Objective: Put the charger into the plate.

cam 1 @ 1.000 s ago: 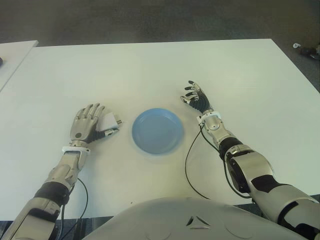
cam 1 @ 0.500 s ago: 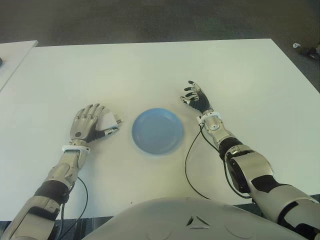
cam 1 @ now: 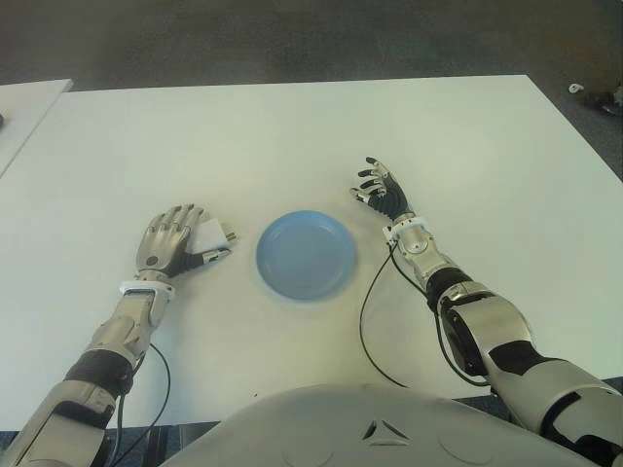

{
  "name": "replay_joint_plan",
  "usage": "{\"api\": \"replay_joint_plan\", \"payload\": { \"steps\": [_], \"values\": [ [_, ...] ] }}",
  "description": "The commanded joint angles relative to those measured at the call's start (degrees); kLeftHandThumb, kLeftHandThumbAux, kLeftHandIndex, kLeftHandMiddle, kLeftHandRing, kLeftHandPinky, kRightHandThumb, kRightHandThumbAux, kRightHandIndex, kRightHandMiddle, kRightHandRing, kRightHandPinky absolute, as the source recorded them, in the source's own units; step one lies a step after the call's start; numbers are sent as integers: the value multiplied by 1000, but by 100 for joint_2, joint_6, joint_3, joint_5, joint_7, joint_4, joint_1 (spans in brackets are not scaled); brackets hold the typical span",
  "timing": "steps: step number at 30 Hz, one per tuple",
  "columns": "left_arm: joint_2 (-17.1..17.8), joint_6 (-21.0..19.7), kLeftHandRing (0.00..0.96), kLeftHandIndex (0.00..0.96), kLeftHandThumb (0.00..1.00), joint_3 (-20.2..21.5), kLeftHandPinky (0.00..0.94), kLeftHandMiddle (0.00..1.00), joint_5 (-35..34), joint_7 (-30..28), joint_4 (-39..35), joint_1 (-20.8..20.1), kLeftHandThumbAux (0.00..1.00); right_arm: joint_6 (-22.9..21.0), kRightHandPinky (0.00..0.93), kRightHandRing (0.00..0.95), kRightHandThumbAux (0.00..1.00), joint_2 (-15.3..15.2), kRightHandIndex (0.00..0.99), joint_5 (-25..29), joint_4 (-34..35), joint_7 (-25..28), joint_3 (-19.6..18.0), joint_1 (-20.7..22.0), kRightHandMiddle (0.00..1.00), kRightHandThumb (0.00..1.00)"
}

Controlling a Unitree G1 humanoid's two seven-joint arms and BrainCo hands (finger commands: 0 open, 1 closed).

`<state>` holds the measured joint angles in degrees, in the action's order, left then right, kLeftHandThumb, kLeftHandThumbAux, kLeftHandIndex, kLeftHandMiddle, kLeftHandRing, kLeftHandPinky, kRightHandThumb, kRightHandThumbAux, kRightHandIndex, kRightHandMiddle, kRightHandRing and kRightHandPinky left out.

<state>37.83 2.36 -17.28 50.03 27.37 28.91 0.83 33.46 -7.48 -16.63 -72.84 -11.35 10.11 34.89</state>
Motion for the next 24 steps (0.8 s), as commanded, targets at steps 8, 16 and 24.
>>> {"api": "replay_joint_plan", "payload": {
  "steps": [8,16,24],
  "values": [
    [110,-233,0,0,133,-315,0,0,53,-983,-155,219,181,-397,344,332,656,141,65,-129,-343,338,100,-404,283,31],
    [164,-336,0,0,119,-374,0,0,57,-1247,-302,281,192,-398,342,336,644,150,70,-99,-337,383,69,-404,294,25],
    [182,-353,0,0,127,-386,0,0,15,-1307,-343,316,193,-377,335,337,617,146,66,-125,-328,352,87,-408,294,5]
  ]
}}
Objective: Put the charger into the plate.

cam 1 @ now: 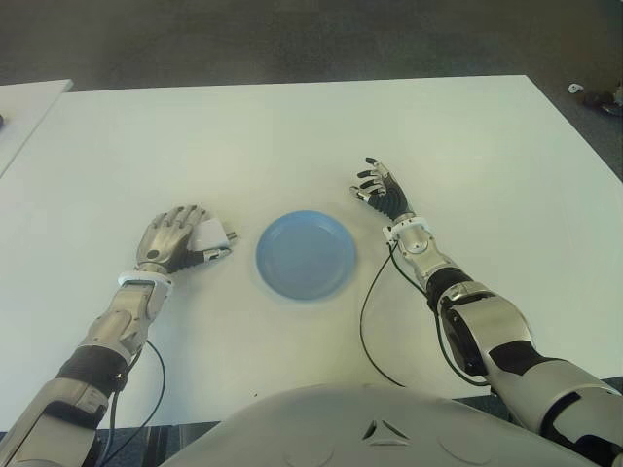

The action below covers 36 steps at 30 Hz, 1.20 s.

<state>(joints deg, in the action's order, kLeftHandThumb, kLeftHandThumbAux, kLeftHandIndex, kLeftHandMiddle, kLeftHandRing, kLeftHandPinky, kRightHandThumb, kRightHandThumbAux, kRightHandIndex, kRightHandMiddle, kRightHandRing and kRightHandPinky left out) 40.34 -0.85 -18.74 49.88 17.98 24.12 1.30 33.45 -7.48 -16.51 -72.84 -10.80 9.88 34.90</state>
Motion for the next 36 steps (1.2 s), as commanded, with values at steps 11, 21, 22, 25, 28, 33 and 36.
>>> {"api": "replay_joint_plan", "payload": {
  "steps": [11,21,22,25,28,33,36],
  "values": [
    [-78,-38,0,0,134,-256,0,0,4,-337,154,278,189,-376,343,336,643,134,65,-169,-324,244,138,-403,291,20],
    [-118,-8,0,0,140,-256,24,0,-44,-298,224,256,201,-396,341,330,649,142,62,-156,-327,254,128,-394,282,36],
    [-123,-8,0,0,141,-260,33,0,-51,-306,226,250,203,-397,341,330,649,144,61,-154,-327,256,127,-393,281,37],
    [-132,-38,15,8,157,-245,95,18,-101,-383,162,251,220,-393,343,330,648,148,59,-153,-327,252,126,-392,280,42],
    [-144,-99,141,90,214,-186,224,134,-192,-457,31,304,252,-393,349,331,649,149,57,-167,-328,232,137,-384,278,46],
    [-193,-187,525,332,475,-70,571,520,-336,-437,-143,400,342,-417,335,332,658,150,53,-188,-333,207,154,-376,280,39],
    [-257,-303,625,434,577,-14,661,628,-393,-443,-260,441,389,-426,328,333,659,150,49,-187,-335,213,153,-374,282,32]
  ]
}}
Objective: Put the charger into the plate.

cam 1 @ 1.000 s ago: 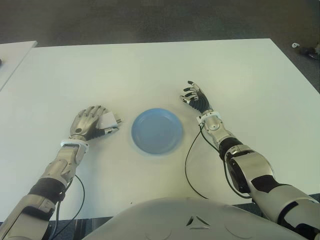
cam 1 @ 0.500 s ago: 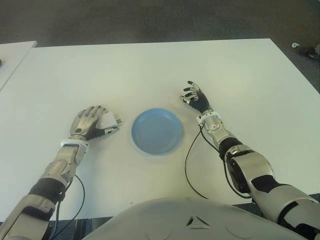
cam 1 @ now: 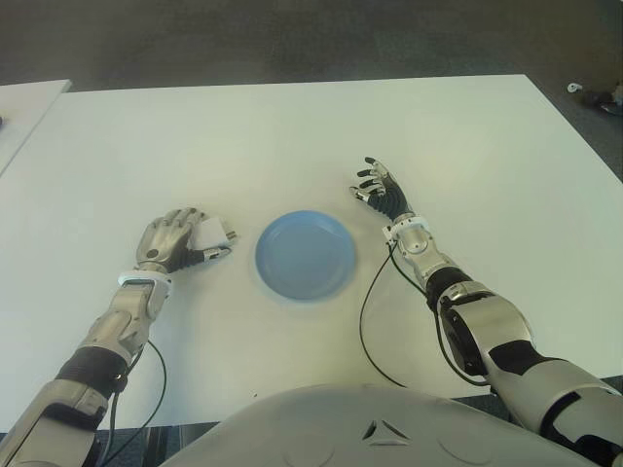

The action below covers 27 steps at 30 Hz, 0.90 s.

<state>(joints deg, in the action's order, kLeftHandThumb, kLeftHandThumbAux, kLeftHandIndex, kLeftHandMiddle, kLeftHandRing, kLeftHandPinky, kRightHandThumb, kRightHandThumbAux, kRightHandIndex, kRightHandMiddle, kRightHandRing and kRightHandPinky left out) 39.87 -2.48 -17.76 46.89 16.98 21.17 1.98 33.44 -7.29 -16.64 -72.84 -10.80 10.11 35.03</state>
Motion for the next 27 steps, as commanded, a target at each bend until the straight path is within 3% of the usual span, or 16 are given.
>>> {"api": "replay_joint_plan", "payload": {
  "steps": [1,3,6,15,27],
  "values": [
    [-234,-179,641,435,606,-99,675,645,-108,-348,1,382,448,-427,328,334,657,131,49,-172,-336,217,129,-387,282,30],
    [-295,-223,689,438,676,-58,724,696,-162,-341,-64,405,589,-427,327,334,648,133,47,-164,-336,227,123,-386,282,20],
    [-374,-93,739,442,712,48,785,748,-330,-233,-163,475,657,-445,322,333,636,140,44,-138,-339,265,103,-382,278,11],
    [-444,524,822,444,738,256,847,828,-625,141,-201,584,693,-490,312,335,593,143,31,-146,-347,280,107,-367,283,0],
    [-421,1104,859,443,748,433,864,859,-669,554,-202,656,696,-495,320,346,571,145,18,-179,-353,238,133,-354,293,0]
  ]
}}
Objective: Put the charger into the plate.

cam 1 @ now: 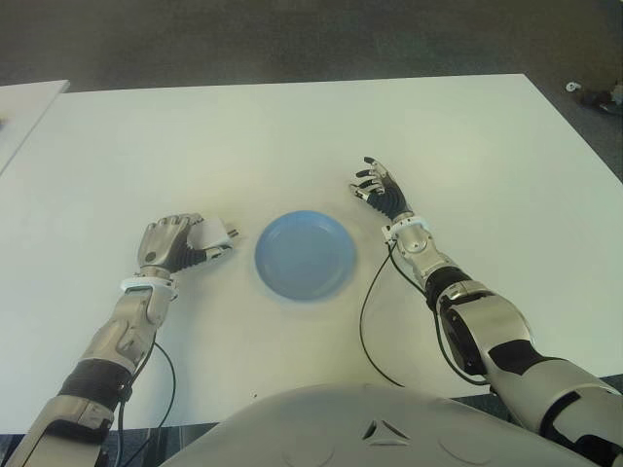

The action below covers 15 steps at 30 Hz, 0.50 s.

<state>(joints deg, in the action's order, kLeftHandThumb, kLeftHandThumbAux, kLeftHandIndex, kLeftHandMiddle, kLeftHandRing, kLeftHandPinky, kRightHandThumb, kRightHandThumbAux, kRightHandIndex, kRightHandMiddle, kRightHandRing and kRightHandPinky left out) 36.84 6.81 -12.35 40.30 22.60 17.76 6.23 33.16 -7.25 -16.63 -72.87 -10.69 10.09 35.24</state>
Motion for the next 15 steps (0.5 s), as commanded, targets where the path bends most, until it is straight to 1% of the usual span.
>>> {"api": "replay_joint_plan", "payload": {
  "steps": [1,9,15],
  "values": [
    [-118,195,860,443,749,-100,865,860,11,32,146,231,696,-471,319,346,571,143,17,-178,-351,229,135,-375,293,0],
    [-124,197,863,443,748,-68,867,864,151,262,130,247,697,-495,274,340,558,155,3,-155,-353,245,117,-375,301,0],
    [-137,163,863,443,747,-13,868,864,169,291,-38,293,696,-495,275,339,547,158,0,-157,-352,236,118,-373,303,0]
  ]
}}
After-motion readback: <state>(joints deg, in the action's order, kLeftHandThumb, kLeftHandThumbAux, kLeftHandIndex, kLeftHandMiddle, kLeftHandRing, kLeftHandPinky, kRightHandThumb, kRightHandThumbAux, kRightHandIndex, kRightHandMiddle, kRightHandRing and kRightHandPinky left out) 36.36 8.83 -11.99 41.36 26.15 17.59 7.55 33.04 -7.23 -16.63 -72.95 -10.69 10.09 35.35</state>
